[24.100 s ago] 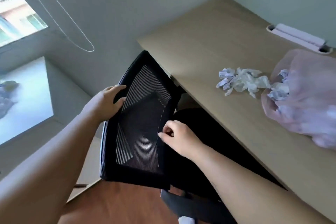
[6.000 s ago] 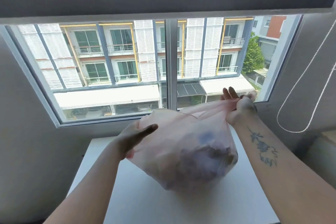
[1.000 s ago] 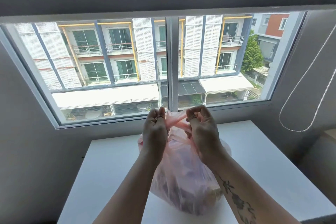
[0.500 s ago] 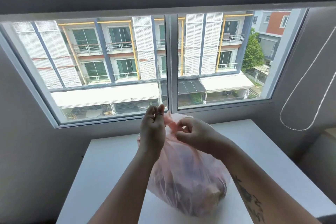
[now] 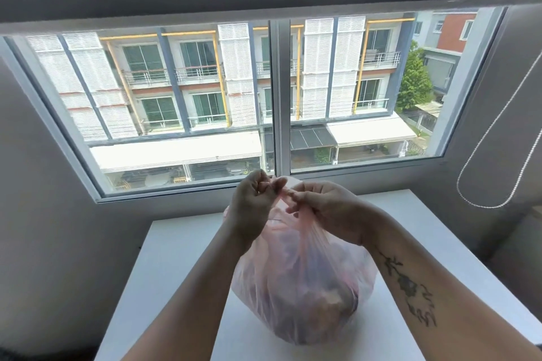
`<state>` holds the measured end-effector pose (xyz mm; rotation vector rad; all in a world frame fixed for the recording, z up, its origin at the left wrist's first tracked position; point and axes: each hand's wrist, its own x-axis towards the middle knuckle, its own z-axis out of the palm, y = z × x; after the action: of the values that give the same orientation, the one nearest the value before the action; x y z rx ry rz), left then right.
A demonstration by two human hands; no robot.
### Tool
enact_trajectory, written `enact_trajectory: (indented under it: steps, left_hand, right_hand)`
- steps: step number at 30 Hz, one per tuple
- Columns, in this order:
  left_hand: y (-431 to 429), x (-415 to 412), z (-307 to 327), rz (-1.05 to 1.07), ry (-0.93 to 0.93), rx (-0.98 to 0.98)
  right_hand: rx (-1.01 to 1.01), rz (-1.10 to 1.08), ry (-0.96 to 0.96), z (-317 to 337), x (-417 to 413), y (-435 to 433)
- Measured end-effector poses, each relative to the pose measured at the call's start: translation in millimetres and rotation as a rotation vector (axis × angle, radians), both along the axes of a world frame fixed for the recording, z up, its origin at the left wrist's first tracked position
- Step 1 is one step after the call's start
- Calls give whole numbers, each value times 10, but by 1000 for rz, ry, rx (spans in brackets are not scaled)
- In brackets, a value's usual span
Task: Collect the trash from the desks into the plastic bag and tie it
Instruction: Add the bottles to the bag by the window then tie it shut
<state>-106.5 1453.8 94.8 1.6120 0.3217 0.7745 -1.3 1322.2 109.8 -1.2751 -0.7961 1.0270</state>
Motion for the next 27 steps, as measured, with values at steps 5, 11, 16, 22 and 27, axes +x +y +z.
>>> enact_trajectory:
  steps: [5,11,16,22,27]
  left_hand:
    - [-24,49,36,102,85,-62]
    - [-60,43,179,38,175,-133]
    - [-26,-87,289,-193,211,-431]
    - [-68,-248,283,-350,158,-552]
    - [-94,-121,190,8,177,-213]
  right_hand:
    - [36,37,-47,-18,-28,-76]
    - [191,-305,-627,-97,-226,-15]
    - [268,-462,-405,-153,-219,-18]
    - [308,-428,37,-71,-202,-2]
    - [398,-490,250,-3,-241,-10]
